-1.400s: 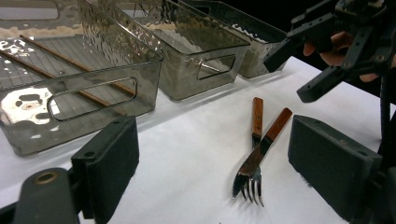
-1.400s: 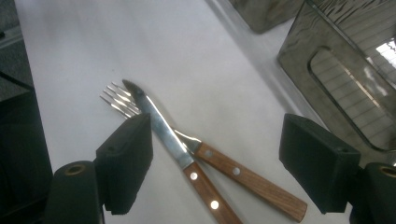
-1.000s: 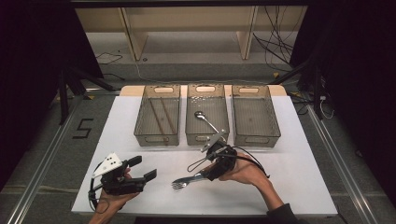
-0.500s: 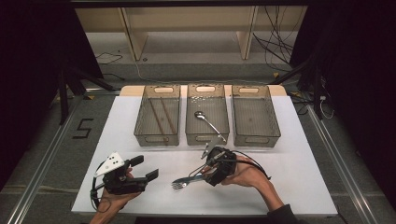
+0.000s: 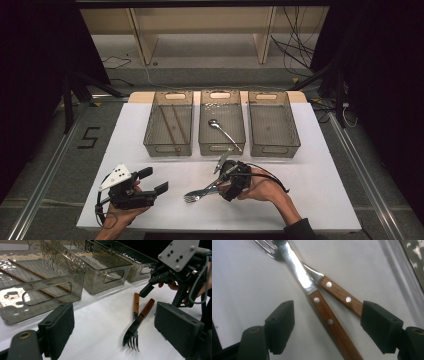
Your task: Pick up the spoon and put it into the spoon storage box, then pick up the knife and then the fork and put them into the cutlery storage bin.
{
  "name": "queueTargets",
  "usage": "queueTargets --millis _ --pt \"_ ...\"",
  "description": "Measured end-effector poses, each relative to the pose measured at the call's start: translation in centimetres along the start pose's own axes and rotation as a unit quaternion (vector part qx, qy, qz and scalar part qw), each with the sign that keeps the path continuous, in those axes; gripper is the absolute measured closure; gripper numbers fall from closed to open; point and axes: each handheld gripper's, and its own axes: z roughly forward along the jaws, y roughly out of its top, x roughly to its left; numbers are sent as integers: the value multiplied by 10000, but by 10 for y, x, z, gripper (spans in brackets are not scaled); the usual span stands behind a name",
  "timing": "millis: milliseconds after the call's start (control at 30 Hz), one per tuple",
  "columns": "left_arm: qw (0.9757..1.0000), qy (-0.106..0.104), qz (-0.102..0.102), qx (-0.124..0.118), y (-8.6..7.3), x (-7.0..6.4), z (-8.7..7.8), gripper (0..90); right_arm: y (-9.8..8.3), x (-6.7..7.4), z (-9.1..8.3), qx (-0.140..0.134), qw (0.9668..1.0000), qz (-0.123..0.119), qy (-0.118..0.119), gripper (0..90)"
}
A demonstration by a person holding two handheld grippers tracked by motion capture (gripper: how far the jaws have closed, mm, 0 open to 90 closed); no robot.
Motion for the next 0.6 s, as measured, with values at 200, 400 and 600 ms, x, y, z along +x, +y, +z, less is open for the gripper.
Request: queueTargets --millis 200,400,600 --pt "10000 6 0 6 0 0 0 159 -1 -1 1 43 10000 0 -40 289" --pt "10000 -16 10 11 1 -1 2 159 -1 -1 4 192 9998 -78 -47 311" --pt "10000 2 5 30 -1 0 1 159 -1 -3 2 337 9992 -216 -71 352"
